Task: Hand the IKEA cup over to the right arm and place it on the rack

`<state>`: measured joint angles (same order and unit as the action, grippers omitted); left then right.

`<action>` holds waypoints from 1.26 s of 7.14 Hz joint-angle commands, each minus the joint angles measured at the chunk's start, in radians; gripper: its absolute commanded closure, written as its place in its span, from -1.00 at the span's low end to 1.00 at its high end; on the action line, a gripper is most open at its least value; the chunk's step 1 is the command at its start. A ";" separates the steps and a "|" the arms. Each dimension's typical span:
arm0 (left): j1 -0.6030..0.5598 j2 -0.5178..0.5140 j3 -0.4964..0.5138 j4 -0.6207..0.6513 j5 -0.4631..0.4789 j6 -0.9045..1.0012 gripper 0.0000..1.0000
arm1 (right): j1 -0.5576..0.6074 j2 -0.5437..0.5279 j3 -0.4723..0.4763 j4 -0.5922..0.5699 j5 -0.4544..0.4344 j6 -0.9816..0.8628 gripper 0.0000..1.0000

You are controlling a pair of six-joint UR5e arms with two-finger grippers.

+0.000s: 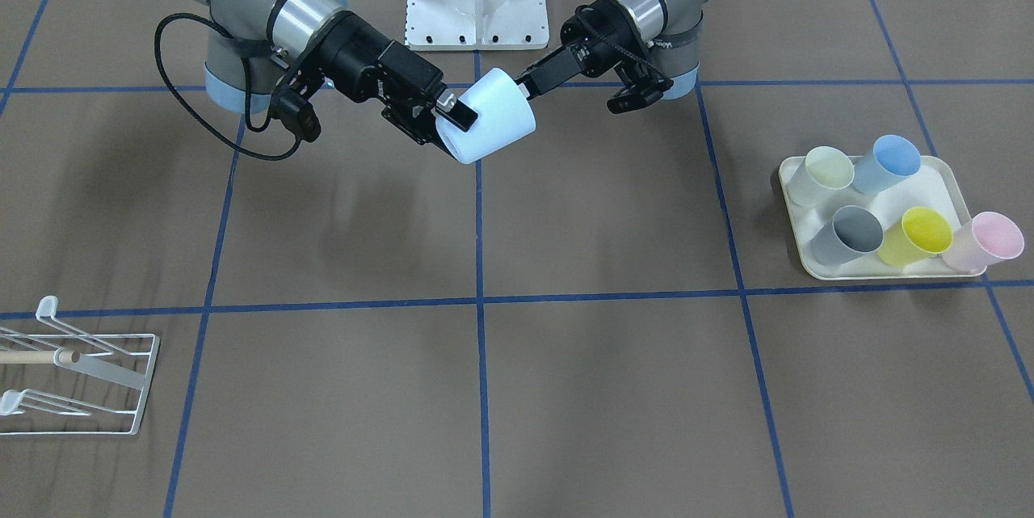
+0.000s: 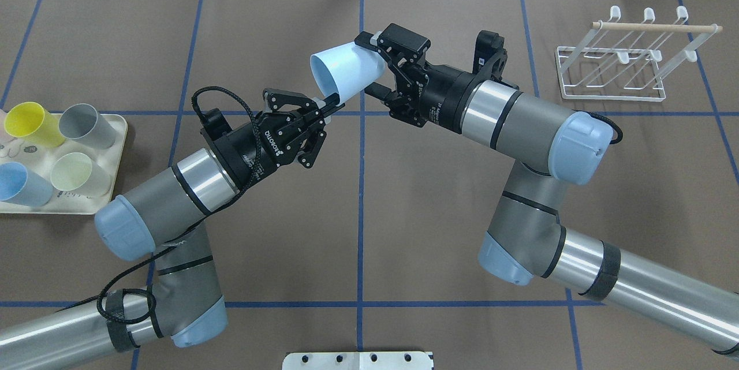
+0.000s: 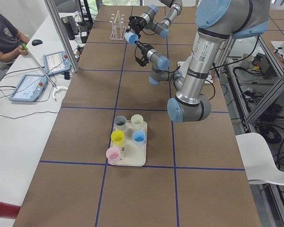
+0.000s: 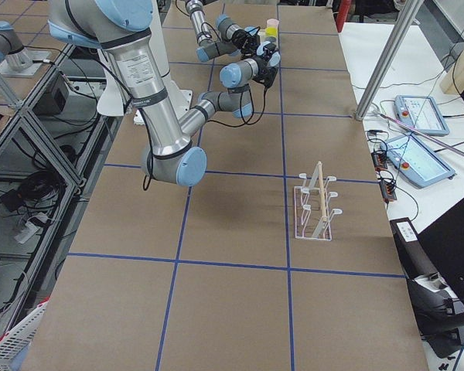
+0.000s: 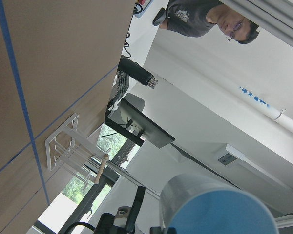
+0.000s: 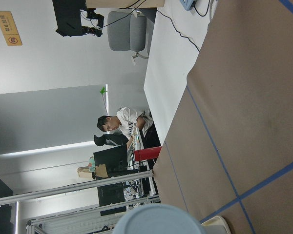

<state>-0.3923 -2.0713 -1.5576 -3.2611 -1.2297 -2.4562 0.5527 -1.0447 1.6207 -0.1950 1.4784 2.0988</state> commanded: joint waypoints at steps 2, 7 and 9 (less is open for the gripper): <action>0.029 -0.004 0.001 0.004 0.022 0.042 1.00 | 0.000 0.000 -0.001 0.000 -0.001 0.001 -1.00; 0.035 -0.012 0.001 0.006 0.035 0.040 1.00 | -0.002 0.000 -0.002 0.000 0.000 0.000 -0.98; 0.035 -0.012 0.007 0.006 0.036 0.040 1.00 | -0.002 0.000 -0.002 0.000 0.000 0.000 -0.98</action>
<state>-0.3575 -2.0828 -1.5545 -3.2553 -1.1946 -2.4158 0.5507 -1.0446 1.6184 -0.1948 1.4788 2.0985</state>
